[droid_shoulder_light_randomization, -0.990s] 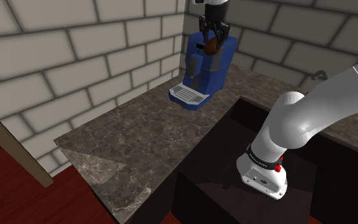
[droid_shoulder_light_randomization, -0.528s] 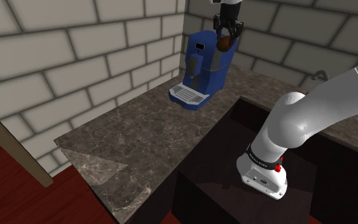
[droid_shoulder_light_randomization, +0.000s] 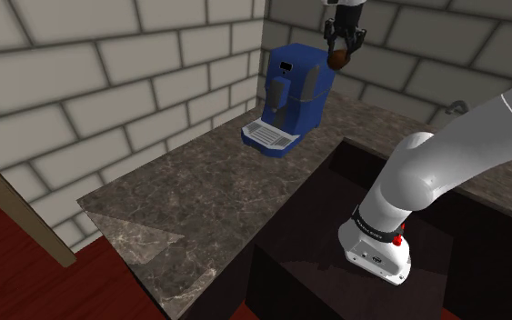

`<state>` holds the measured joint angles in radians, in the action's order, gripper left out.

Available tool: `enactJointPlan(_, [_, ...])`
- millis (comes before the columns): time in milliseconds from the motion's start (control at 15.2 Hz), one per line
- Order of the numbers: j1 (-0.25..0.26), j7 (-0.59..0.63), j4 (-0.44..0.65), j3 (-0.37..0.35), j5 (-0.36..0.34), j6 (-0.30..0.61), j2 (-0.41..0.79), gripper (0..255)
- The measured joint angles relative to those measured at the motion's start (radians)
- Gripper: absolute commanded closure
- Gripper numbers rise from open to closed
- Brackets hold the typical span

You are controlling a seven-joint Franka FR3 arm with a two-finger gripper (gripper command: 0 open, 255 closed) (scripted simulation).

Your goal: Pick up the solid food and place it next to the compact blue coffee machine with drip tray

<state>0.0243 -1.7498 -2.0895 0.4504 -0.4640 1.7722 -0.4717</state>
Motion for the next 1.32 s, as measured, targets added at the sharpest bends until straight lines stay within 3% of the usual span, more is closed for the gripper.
enactJointPlan(396, [-0.018, -0.116, 0.047, 0.109, 0.000, 0.061, 0.063, 255])
enactJointPlan(1320, [-0.029, -0.075, -0.116, 0.145, -0.030, 0.235, 0.077, 255])
